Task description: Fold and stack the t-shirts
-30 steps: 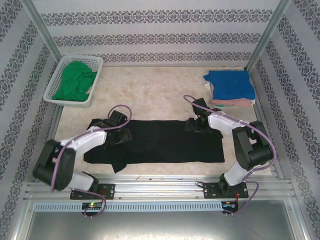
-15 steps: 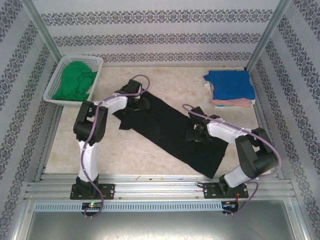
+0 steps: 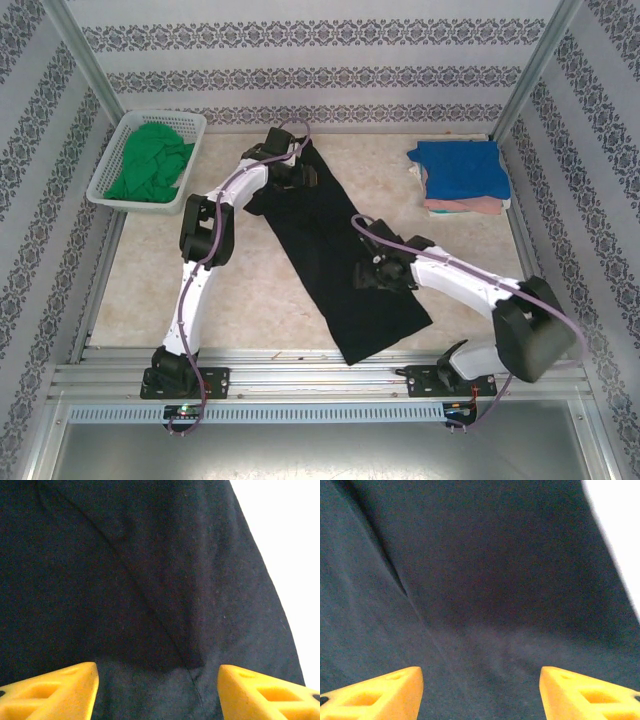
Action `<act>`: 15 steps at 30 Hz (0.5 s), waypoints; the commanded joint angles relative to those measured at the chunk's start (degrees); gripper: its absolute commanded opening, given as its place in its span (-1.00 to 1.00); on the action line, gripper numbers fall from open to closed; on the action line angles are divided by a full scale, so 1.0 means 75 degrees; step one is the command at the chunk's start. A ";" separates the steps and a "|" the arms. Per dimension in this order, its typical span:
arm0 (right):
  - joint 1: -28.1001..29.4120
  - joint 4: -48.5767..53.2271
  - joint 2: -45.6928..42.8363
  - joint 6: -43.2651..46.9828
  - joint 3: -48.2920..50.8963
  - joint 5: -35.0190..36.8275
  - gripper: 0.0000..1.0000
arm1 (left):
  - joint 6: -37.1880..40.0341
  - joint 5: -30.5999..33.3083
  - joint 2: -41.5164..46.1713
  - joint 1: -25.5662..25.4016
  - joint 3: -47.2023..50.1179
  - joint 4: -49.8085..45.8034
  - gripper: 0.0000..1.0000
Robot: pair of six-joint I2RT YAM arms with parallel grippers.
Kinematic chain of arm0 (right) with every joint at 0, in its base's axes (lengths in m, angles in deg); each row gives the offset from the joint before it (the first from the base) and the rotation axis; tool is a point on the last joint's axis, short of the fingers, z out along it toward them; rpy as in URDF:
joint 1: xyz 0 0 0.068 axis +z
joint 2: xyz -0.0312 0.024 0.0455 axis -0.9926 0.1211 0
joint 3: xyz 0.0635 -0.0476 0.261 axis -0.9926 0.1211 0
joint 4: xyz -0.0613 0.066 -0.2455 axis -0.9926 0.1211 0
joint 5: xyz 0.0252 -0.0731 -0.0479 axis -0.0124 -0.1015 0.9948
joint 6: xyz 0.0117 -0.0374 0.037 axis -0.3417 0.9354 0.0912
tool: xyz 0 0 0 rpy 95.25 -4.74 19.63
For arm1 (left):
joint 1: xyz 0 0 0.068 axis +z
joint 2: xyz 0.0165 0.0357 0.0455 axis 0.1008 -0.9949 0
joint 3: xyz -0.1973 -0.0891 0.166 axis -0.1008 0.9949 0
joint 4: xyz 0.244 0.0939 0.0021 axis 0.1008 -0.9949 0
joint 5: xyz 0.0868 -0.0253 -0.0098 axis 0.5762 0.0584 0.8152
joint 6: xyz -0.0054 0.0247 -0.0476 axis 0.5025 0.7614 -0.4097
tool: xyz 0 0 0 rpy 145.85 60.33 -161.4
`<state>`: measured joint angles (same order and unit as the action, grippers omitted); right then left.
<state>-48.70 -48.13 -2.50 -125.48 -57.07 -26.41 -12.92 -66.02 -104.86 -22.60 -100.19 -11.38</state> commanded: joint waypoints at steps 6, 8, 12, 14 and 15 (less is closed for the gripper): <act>-0.0171 -0.0314 0.0805 0.0382 -0.0095 0.0445 0.25 | -0.0345 0.0215 0.1999 -0.0134 0.2389 0.1017 0.27; -0.0035 -0.0401 0.1067 0.0306 -0.0020 0.0495 0.24 | -0.0480 0.0135 0.2200 -0.0180 0.2899 0.1394 0.26; 0.0336 -0.0667 0.1248 -0.0046 0.0227 0.0424 0.24 | -0.0756 -0.0106 0.1866 -0.0257 0.3156 0.1882 0.19; 0.0669 -0.0813 0.1318 -0.0248 0.0273 0.0334 0.24 | -0.0845 -0.0260 0.1350 -0.0260 0.2813 0.1788 0.11; 0.0825 -0.0820 0.1343 -0.0315 0.0247 0.0322 0.24 | -0.0855 -0.0271 0.1146 -0.0259 0.2656 0.1771 0.10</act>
<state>-45.11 -52.67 6.68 -125.27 -55.82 -24.18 -17.27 -66.50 -91.72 -24.07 -78.40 -0.87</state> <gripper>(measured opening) 0.622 0.556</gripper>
